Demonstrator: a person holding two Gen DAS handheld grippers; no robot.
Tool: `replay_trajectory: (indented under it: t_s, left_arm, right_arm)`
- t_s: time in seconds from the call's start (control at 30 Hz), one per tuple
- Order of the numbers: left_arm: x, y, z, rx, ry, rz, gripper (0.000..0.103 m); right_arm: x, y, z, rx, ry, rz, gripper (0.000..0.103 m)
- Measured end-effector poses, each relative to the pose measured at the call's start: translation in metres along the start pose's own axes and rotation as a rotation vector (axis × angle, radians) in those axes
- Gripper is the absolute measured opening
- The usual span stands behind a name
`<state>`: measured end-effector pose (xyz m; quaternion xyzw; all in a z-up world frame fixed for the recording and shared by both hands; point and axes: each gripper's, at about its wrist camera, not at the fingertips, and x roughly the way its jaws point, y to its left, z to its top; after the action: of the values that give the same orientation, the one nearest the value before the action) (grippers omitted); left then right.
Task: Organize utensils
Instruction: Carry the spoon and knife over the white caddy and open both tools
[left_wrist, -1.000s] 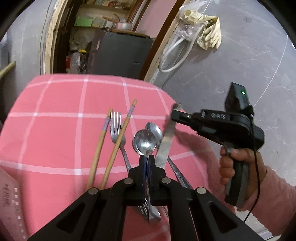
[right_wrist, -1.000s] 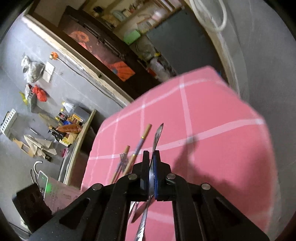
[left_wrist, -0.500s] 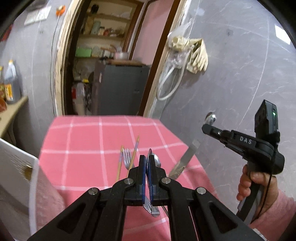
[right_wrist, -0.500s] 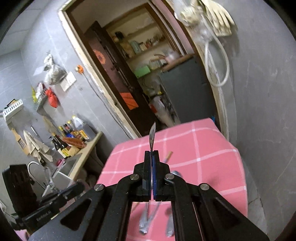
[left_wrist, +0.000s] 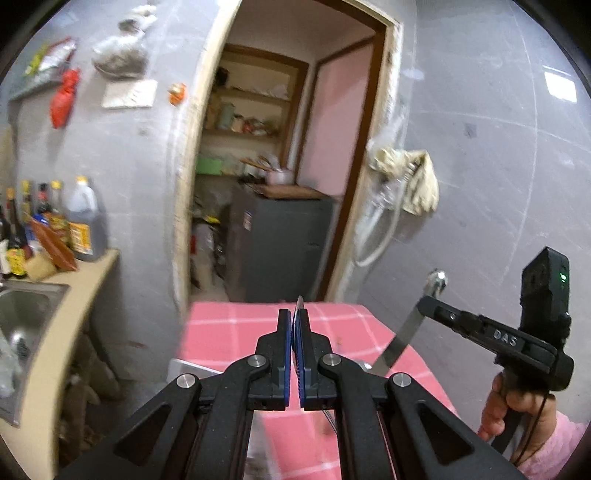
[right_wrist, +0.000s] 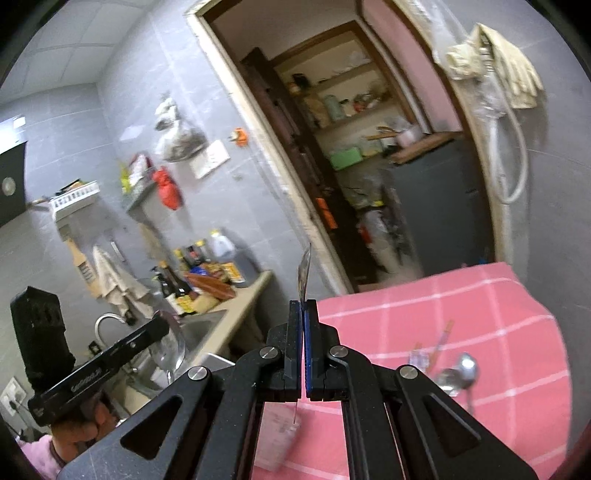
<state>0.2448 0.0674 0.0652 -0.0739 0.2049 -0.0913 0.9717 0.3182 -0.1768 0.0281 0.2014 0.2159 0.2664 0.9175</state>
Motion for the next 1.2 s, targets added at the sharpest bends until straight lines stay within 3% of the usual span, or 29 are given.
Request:
replay_trajectory:
  t_s: [0.3,0.57,0.87,1.2]
  left_arm:
    - [-0.026,0.045,0.015,0.033,-0.103,0.143,0.003]
    - [-0.024,0.056,0.008,0.091,-0.133,0.227,0.003]
    - [-0.015,0.058,0.000,0.122,-0.162,0.270,0.003]
    - [-0.007,0.048,-0.022,0.169,-0.133,0.275,0.003]
  right_arm:
    - [0.029,0.057,-0.013,-0.099,0.028,0.096,0.002]
    - [0.044,0.076,-0.030,-0.166,0.079,0.099,0.002]
    - [0.052,0.089,-0.046,-0.231,0.130,0.075,0.002]
    - [0.058,0.098,-0.062,-0.271,0.191,0.062,0.002]
